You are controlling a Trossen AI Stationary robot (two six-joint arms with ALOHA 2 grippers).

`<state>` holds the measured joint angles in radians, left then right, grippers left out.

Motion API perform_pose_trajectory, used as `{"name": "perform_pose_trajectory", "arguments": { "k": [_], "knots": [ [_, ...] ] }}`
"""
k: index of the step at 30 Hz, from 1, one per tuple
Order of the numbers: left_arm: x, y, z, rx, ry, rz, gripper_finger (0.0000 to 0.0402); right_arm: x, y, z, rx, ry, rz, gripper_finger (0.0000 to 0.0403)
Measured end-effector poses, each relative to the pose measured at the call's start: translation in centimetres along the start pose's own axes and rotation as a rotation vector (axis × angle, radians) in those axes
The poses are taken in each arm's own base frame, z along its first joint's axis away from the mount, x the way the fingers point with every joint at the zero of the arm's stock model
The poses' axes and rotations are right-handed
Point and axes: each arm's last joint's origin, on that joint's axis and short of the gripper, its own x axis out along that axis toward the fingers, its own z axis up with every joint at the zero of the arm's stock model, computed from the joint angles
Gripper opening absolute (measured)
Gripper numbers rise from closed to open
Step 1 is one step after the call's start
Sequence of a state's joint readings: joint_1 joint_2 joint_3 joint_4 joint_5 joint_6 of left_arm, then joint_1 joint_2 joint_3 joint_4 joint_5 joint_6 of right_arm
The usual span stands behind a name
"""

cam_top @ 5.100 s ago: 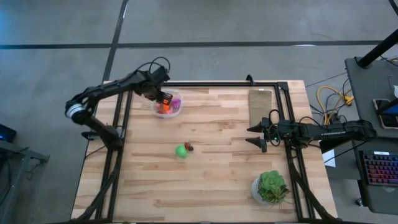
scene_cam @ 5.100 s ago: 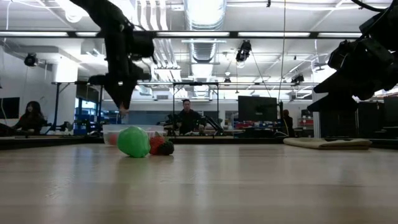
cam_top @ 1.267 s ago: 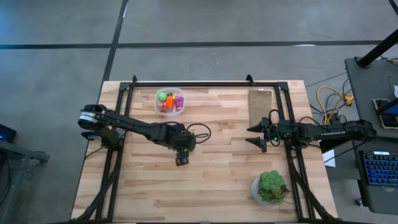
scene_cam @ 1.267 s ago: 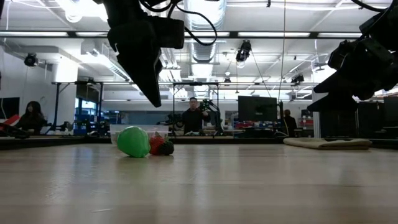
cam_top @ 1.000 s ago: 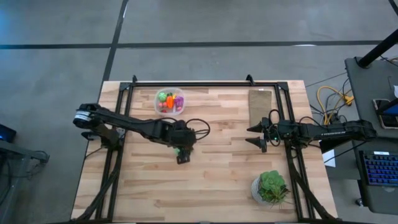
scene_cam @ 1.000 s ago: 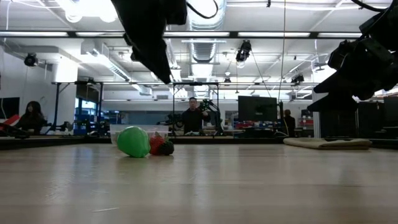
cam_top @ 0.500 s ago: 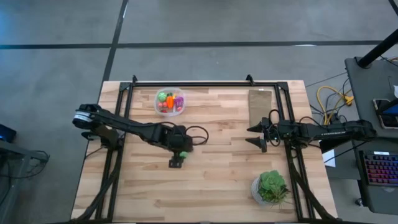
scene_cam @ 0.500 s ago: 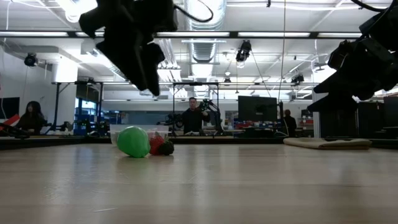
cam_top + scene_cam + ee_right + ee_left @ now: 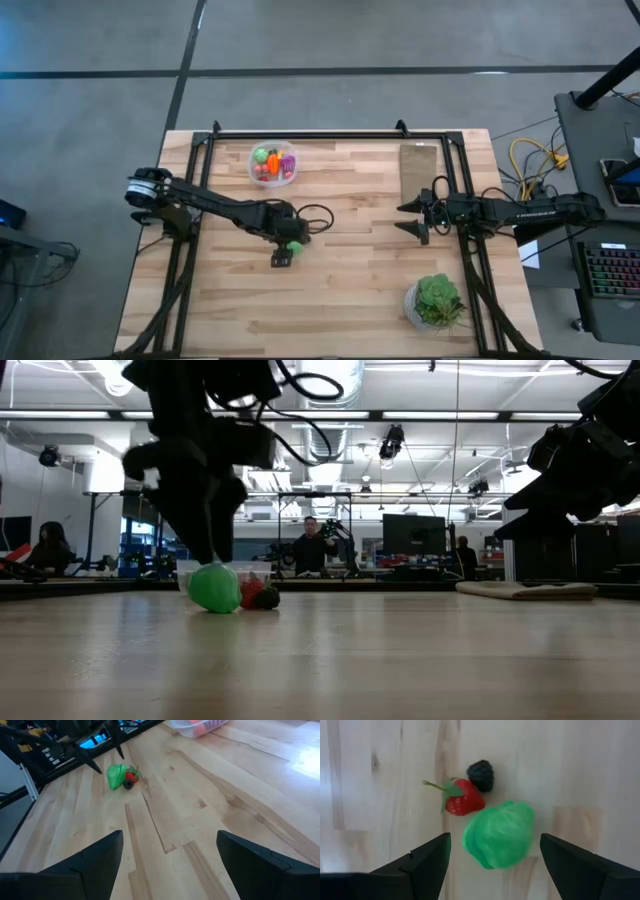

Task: Pick and placing Produce into tupperware
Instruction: Put the pear into the transparent bin

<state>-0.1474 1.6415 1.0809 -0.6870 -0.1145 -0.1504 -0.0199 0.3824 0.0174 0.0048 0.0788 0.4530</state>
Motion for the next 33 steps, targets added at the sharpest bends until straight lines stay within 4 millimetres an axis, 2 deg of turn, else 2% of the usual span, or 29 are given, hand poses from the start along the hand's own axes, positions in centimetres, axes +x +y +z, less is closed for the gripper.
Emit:
{"name": "perform_pose_trajectory", "arguments": {
  "k": [3,11,18,33],
  "knots": [
    [0.1,0.5,0.1,-0.068,0.0,0.0,0.029,0.0,0.0,0.0,0.0,0.0,0.0,0.0313],
    [0.5,0.3,0.1,-0.075,0.015,-0.107,0.029,0.0,0.0,0.0,0.0,0.0,0.001,0.0313],
    [1.9,0.6,0.1,-0.084,0.054,-0.082,0.029,0.0,0.0,0.0,0.0,-0.001,0.001,0.0313],
    [3.6,0.6,0.1,-0.08,0.101,-0.047,0.029,0.0,0.0,0.0,0.0,-0.001,0.001,0.0313]
  ]
}}
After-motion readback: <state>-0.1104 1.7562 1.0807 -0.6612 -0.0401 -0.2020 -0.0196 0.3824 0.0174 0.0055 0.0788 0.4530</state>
